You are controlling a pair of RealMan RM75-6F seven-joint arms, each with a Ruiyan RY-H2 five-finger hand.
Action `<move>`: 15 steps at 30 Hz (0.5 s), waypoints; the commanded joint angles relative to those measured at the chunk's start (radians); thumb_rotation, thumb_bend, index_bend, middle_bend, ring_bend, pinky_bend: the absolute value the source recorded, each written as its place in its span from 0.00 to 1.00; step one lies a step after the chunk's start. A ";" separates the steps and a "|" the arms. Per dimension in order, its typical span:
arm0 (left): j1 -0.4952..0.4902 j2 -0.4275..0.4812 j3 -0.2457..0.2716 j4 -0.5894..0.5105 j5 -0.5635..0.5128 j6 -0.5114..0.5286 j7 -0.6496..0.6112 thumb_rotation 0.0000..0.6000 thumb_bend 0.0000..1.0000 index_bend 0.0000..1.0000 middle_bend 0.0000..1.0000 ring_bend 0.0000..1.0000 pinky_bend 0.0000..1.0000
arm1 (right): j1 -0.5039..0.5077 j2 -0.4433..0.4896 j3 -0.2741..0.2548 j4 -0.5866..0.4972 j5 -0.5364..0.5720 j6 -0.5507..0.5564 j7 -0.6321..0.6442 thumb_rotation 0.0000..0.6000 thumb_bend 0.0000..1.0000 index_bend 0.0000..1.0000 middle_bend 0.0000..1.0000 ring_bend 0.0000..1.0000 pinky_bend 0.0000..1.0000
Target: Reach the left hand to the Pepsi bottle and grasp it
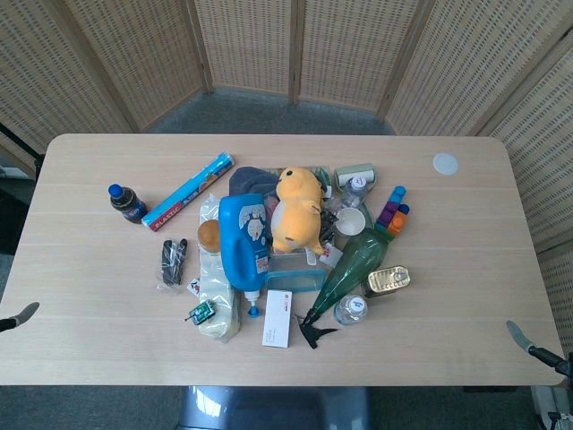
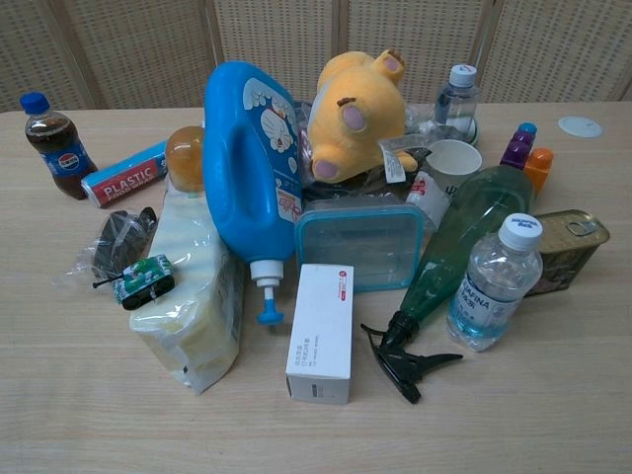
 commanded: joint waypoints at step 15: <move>-0.092 -0.035 -0.043 0.087 -0.133 -0.138 -0.016 1.00 0.00 0.00 0.00 0.00 0.00 | 0.001 0.006 -0.017 -0.023 -0.008 -0.023 0.010 0.85 0.00 0.00 0.00 0.00 0.00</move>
